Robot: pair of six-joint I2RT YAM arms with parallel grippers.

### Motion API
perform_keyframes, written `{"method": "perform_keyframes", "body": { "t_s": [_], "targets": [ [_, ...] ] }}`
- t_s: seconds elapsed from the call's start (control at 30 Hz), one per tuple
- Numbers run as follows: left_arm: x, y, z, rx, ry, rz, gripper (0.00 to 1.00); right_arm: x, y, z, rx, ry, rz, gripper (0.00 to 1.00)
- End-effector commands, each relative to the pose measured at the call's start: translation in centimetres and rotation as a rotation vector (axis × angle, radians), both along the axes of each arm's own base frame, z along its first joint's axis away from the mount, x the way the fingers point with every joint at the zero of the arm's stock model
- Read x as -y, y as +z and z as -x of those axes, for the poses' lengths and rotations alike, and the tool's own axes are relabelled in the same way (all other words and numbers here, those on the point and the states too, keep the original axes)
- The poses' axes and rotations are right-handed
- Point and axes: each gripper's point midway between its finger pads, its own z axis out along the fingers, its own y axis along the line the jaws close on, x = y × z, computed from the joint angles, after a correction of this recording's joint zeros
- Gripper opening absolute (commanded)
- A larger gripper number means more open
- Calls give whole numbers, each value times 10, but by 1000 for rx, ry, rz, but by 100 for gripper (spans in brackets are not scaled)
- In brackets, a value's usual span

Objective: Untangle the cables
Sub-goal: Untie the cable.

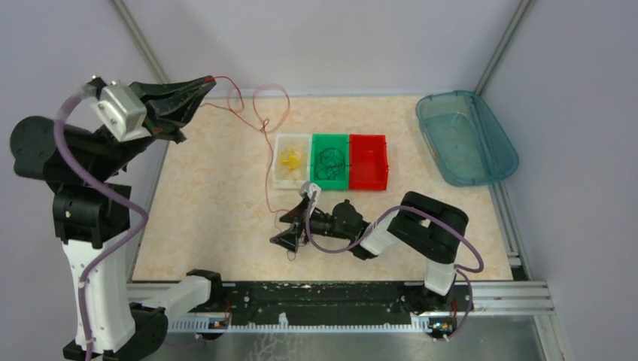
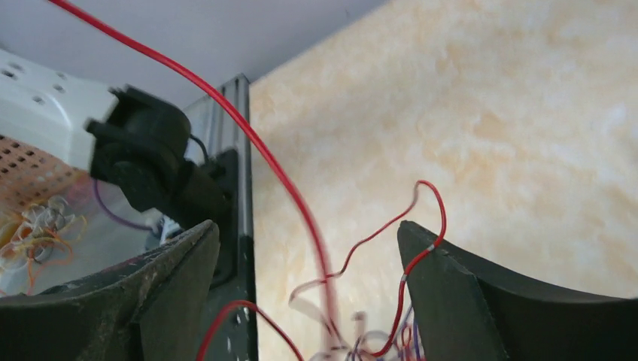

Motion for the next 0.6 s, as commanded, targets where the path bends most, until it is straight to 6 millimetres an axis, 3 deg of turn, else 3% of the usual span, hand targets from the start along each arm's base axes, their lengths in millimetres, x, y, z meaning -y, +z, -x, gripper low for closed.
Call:
{"method": "perform_keyframes", "body": {
  "t_s": [0.0,0.1,0.13,0.27,0.43,0.57],
  "targets": [
    [-18,60,41,283,70,62,0,9,-3,3,9,-11,36,98],
    [-15,55,42,278,57,46,0,17,18,4,58,-9,16,99],
    [-14,52,41,270,50,38,0,21,37,4,84,-10,-15,99],
    [-11,38,40,239,31,31,0,30,73,-2,131,2,-38,99],
    [-10,5,24,180,50,-7,0,29,131,-4,190,56,-84,99],
    [-35,27,5,303,235,31,0,22,156,-4,236,86,-77,99]
  ]
}}
